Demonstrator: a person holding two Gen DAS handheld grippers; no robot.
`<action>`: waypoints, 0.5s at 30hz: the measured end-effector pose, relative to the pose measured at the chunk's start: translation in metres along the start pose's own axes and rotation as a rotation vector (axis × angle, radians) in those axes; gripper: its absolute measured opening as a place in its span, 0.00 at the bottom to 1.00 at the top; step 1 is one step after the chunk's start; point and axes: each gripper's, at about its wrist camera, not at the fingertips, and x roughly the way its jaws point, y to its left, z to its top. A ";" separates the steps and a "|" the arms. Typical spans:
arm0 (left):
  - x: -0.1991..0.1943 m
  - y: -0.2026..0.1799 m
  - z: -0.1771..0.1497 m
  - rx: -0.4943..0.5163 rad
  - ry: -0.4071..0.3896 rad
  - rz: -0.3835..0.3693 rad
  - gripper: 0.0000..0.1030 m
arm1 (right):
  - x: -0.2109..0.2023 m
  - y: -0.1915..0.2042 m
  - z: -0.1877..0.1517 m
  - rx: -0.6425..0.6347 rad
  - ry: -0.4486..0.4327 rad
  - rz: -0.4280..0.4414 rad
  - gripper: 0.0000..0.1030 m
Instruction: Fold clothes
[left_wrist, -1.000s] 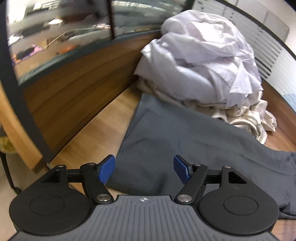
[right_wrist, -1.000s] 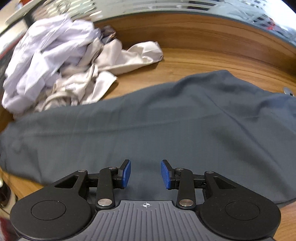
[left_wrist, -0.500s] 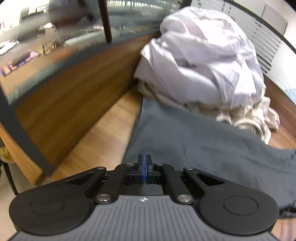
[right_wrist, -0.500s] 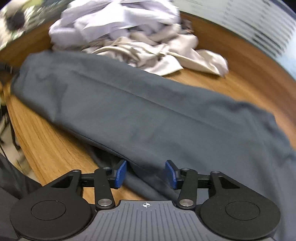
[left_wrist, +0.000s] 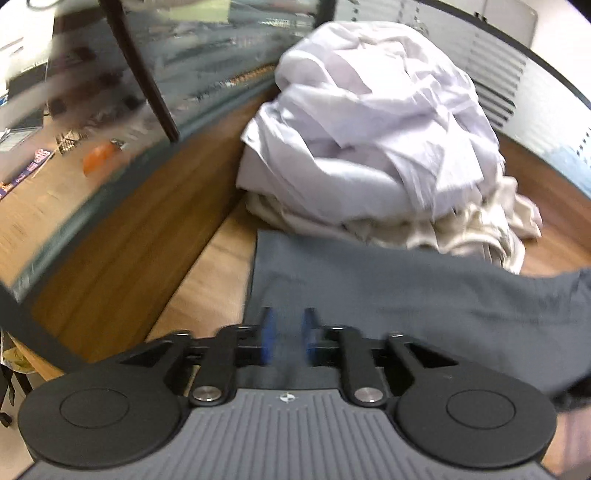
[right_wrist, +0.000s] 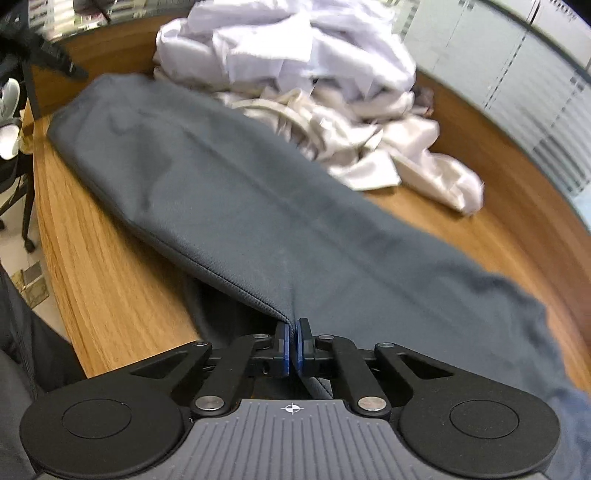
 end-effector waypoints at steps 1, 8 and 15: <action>-0.001 0.000 -0.007 0.003 0.005 -0.002 0.46 | -0.004 -0.002 0.002 -0.001 -0.010 -0.005 0.06; 0.003 0.008 -0.045 -0.039 0.056 0.038 0.66 | -0.003 0.001 0.008 -0.089 0.041 0.037 0.15; 0.014 0.020 -0.060 -0.149 0.068 0.075 0.66 | -0.003 0.013 0.018 -0.149 0.041 0.075 0.31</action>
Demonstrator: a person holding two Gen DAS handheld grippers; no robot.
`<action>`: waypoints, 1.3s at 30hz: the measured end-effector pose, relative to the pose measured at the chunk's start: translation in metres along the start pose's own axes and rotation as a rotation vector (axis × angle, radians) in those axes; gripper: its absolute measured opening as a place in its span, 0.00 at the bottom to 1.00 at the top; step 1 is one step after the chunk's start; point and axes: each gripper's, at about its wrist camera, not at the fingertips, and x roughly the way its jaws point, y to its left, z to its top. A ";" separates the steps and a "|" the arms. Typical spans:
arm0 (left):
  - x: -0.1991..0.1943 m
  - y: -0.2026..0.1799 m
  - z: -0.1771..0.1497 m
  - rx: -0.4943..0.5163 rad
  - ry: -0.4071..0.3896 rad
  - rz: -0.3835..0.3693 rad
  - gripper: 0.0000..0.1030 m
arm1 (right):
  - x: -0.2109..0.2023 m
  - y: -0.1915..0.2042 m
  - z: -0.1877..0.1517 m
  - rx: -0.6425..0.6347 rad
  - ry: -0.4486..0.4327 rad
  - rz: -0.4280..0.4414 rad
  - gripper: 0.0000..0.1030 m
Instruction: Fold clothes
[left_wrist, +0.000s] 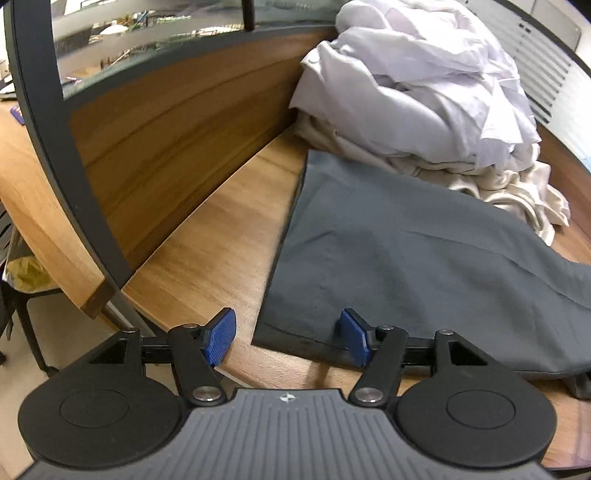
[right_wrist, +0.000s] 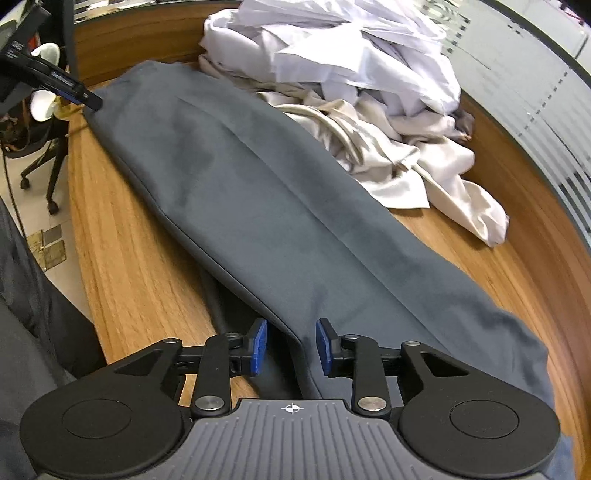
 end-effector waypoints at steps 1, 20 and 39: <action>0.001 0.000 0.000 0.001 -0.002 -0.003 0.62 | 0.000 0.001 0.002 -0.004 -0.003 0.003 0.31; -0.030 -0.087 0.153 0.147 -0.173 -0.175 0.10 | 0.000 0.040 0.073 0.127 -0.169 0.380 0.31; -0.023 -0.037 0.122 0.075 -0.021 -0.112 0.10 | 0.104 0.175 0.189 -0.191 -0.259 0.315 0.26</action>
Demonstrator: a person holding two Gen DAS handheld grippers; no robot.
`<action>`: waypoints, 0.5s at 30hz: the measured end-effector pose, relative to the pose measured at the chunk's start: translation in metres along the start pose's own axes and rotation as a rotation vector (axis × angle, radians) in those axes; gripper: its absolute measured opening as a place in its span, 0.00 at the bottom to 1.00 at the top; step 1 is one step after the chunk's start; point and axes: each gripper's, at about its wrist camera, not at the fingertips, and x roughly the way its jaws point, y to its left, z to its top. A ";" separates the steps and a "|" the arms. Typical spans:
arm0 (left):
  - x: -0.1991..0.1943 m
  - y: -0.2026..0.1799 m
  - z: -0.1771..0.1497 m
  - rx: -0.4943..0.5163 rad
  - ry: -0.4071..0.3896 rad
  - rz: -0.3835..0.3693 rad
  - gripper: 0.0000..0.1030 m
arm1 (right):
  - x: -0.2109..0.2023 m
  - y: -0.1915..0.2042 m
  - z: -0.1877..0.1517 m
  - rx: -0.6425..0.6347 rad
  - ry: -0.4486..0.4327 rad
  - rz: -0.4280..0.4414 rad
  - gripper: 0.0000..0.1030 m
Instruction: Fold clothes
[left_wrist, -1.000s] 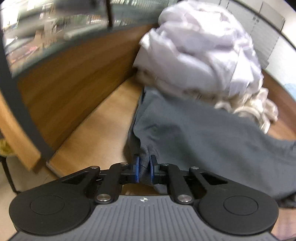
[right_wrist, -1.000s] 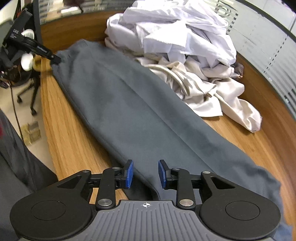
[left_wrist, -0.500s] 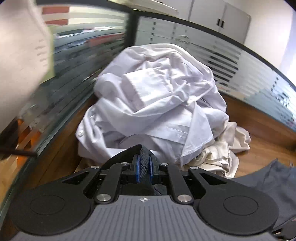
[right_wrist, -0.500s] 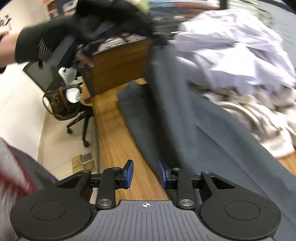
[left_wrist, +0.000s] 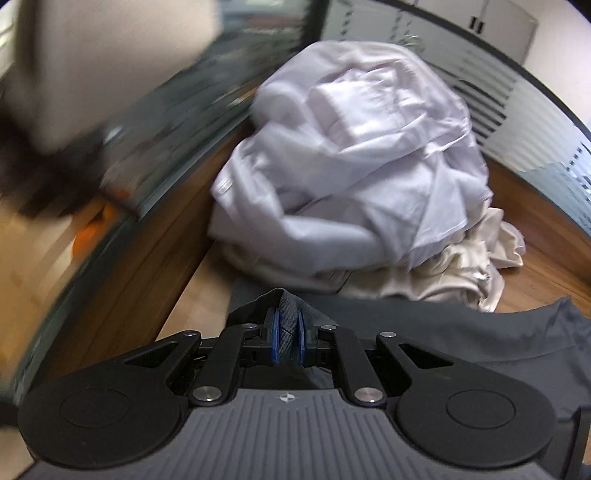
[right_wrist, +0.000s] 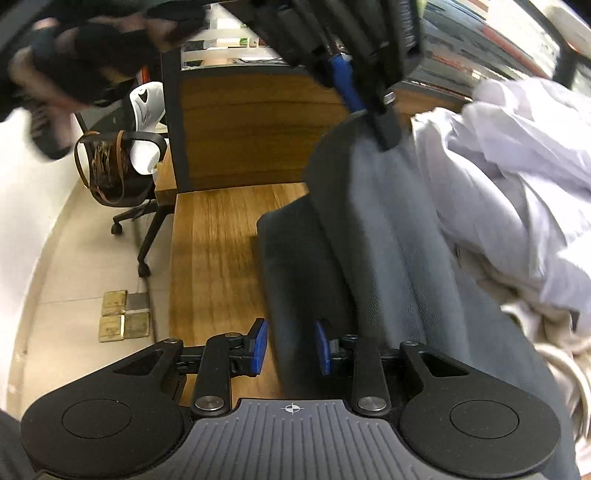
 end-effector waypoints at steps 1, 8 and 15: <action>0.000 0.003 -0.003 -0.017 0.006 0.000 0.10 | 0.003 0.000 0.000 -0.002 0.003 0.006 0.21; -0.007 0.015 -0.019 -0.048 0.026 0.008 0.10 | 0.007 0.001 0.000 -0.011 0.003 0.035 0.02; -0.003 0.034 -0.052 -0.090 0.098 0.058 0.11 | -0.002 0.023 0.006 -0.009 0.042 0.147 0.04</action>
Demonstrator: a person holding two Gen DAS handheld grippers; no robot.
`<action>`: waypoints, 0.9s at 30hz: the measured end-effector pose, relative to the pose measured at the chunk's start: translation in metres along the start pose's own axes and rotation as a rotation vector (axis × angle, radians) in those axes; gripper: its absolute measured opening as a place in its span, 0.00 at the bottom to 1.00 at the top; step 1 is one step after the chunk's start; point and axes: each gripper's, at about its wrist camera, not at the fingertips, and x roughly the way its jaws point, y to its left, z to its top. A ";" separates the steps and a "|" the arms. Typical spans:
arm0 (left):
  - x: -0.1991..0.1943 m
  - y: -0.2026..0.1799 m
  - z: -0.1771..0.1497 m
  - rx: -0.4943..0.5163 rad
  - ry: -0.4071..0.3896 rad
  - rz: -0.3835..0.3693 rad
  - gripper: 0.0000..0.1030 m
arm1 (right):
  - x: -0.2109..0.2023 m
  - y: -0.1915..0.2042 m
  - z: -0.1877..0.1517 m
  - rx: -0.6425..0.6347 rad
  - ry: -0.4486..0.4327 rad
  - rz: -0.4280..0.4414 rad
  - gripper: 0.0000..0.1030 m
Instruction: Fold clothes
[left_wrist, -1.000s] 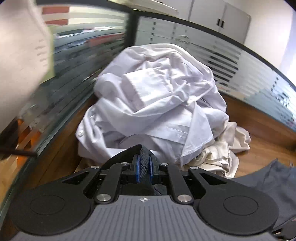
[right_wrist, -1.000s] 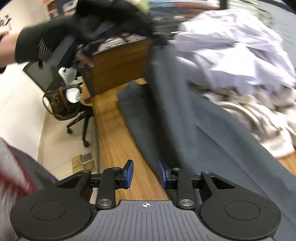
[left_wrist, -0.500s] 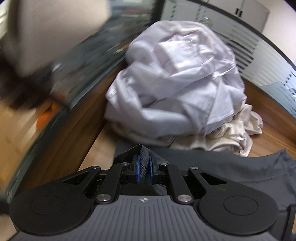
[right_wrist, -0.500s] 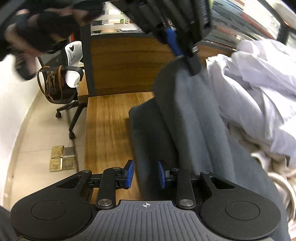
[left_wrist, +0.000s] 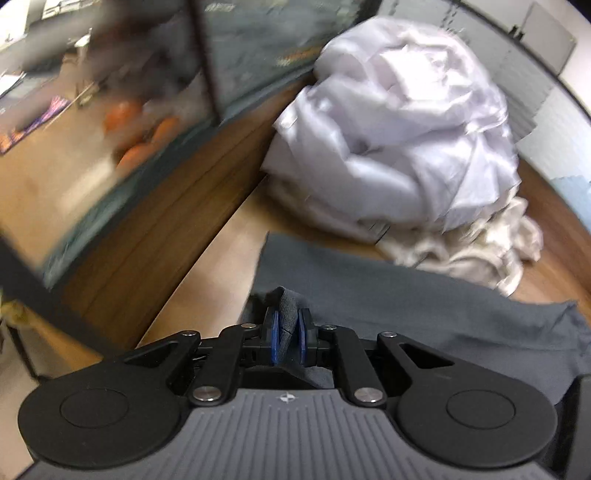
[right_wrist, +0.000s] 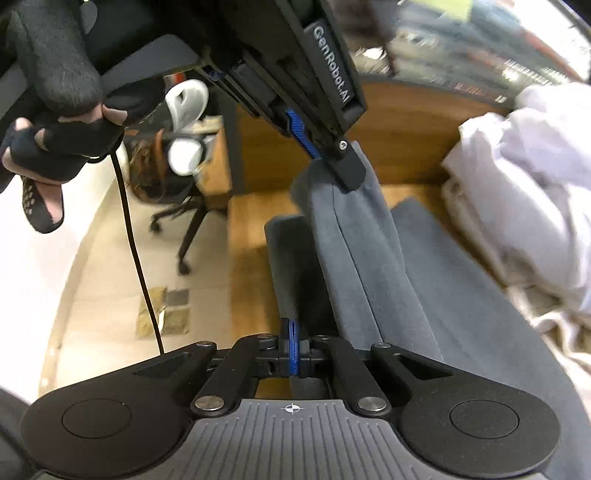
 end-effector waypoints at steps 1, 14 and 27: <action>0.005 0.003 -0.007 0.000 0.020 0.011 0.13 | 0.002 0.002 -0.001 0.002 0.015 0.017 0.05; -0.020 0.049 -0.084 -0.257 -0.087 0.028 0.53 | -0.074 -0.058 -0.021 0.254 -0.005 0.156 0.28; -0.013 0.043 -0.104 -0.477 -0.164 -0.031 0.50 | -0.035 -0.120 0.033 0.167 0.023 0.028 0.37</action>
